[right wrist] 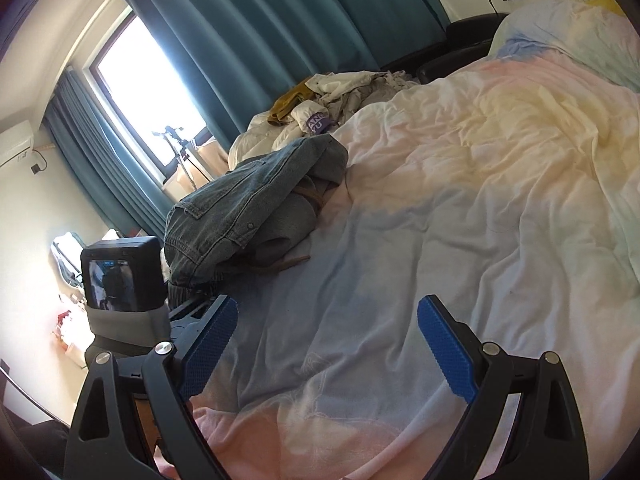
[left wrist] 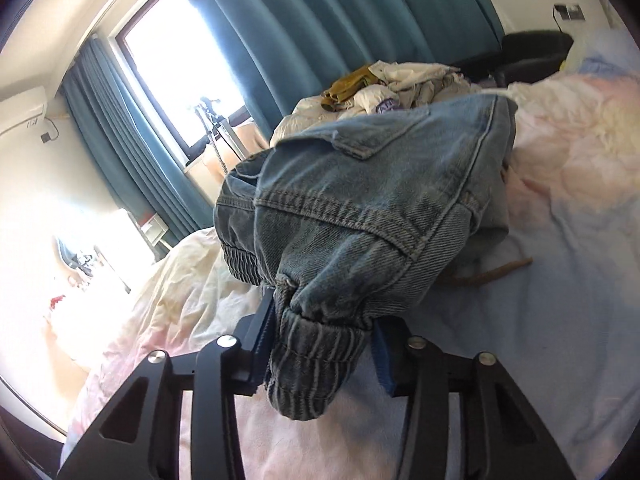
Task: Fold clothes
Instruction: 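Grasp the jeans' elastic cuff with the left gripper and lift, then pull the held cuff away to unroll the jeans with the left gripper, then lower the jeans onto the duvet with the left gripper while the right gripper approaches the other leg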
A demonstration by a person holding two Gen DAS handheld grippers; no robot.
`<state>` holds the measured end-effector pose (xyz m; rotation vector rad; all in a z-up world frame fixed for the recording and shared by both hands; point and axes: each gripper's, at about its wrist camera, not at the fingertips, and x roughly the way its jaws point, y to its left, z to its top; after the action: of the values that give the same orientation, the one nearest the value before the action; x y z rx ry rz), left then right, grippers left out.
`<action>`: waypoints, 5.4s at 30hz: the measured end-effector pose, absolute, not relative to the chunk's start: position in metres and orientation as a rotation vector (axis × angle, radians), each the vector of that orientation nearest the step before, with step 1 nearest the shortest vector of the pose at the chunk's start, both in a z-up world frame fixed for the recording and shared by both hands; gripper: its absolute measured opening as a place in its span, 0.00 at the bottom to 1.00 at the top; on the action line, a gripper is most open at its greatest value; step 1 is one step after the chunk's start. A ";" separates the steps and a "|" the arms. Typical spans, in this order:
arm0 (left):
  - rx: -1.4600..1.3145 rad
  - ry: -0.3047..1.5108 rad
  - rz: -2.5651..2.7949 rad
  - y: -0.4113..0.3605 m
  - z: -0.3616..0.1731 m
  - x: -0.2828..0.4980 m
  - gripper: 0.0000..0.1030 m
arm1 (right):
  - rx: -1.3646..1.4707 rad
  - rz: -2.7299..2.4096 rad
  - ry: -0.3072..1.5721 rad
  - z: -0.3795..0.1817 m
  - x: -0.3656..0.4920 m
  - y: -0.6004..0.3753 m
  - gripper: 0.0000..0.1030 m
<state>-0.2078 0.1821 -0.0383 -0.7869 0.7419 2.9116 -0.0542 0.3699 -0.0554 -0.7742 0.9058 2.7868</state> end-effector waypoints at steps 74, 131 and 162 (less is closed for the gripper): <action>-1.064 -0.236 3.177 -0.161 0.065 0.017 0.36 | -0.662 3.053 0.587 0.007 -0.011 0.304 0.91; -0.918 -0.176 2.941 -0.052 -0.001 -0.100 0.36 | -0.829 3.188 0.265 0.016 -0.101 0.254 0.90; -0.823 -0.307 2.810 -0.061 -0.043 -0.122 0.36 | -1.119 2.855 -0.153 0.011 -0.473 0.229 0.09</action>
<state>-0.1221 -0.0613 -0.0426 -0.8232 -0.3065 2.8097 -0.4728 0.2293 0.0107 -1.1192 -0.1529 2.8547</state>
